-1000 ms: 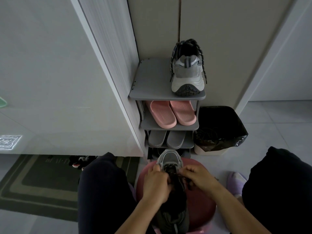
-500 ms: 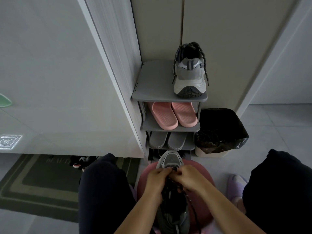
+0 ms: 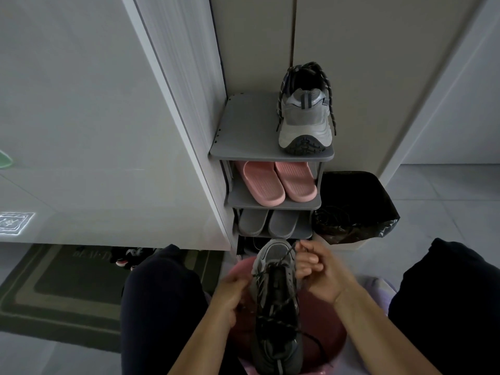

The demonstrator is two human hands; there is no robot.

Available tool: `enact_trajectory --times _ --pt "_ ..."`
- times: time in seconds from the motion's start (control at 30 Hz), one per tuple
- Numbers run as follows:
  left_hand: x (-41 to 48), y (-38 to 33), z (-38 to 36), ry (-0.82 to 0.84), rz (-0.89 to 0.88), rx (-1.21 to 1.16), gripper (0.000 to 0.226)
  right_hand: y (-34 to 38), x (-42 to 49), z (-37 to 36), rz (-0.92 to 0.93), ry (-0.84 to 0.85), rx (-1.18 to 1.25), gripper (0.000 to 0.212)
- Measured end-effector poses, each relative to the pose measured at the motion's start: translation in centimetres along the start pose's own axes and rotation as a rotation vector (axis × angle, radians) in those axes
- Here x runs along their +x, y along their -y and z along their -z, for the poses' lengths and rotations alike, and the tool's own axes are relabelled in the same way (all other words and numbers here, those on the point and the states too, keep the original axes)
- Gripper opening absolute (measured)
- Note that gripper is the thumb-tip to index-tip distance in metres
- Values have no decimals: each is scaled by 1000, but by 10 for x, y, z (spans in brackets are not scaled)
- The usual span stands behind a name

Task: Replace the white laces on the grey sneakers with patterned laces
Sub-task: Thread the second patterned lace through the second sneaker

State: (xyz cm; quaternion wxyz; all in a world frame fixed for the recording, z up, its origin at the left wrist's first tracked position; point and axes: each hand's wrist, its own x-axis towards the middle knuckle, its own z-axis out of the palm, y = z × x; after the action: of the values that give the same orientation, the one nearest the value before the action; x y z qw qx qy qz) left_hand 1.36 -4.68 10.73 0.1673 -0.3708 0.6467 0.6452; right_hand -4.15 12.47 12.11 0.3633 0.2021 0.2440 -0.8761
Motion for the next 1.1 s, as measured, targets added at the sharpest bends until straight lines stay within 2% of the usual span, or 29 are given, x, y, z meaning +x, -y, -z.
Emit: enact_trajectory --times 0.03,0.1,0.13,0.17,0.2,0.3,0.37,0.43,0.5,0.6,0.67,0.73,0.83,0.87,0.97,1.0,1.1 --pt "4 3 3 -70 -65 166 10 5 -2 -6 -3 30 -27 37" --pt "6 4 4 -195 -288 490 10 17 -6 -18 48 -18 -141 15" --pt "4 2 1 -223 -439 550 11 22 -8 -25 99 -49 -175 6" --pt "-1 -2 -4 -183 -551 534 11 26 -9 -30 143 -58 -179 11" --pt "-8 -7 -12 -70 -614 500 11 29 -9 -34 169 -50 -173 16" --pt "-20 -15 -33 321 -633 640 20 36 -12 -42 231 -21 -118 20" --pt "-17 -15 -36 426 -617 697 15 46 -14 -40 303 -38 -55 21" --pt "-15 -16 -35 411 -561 574 13 56 -16 -33 378 -81 -6 21" --pt "-13 -19 -35 369 -567 498 24 56 -16 -27 407 -120 -12 24" --pt "-17 -27 -42 492 -447 341 39 40 -7 -26 386 -106 -43 28" --pt "-21 -31 -45 552 -402 238 30 30 -1 -26 386 -100 -96 27" --pt "-23 -35 -43 510 -413 202 14 26 1 -26 411 -138 -164 24" --pt "-19 -40 -35 457 -419 198 11 22 4 -24 426 -146 -203 19" --pt "-18 -42 -33 439 -422 208 13 20 3 -22 409 -152 -275 16" --pt "-11 -49 -28 355 -482 305 15 11 -2 -13 332 -241 -831 8" --pt "-8 -50 -28 336 -508 352 15 8 -3 -10 304 -238 -931 9" --pt "0 -48 -30 324 -515 413 6 5 -6 -2 284 -241 -917 9"
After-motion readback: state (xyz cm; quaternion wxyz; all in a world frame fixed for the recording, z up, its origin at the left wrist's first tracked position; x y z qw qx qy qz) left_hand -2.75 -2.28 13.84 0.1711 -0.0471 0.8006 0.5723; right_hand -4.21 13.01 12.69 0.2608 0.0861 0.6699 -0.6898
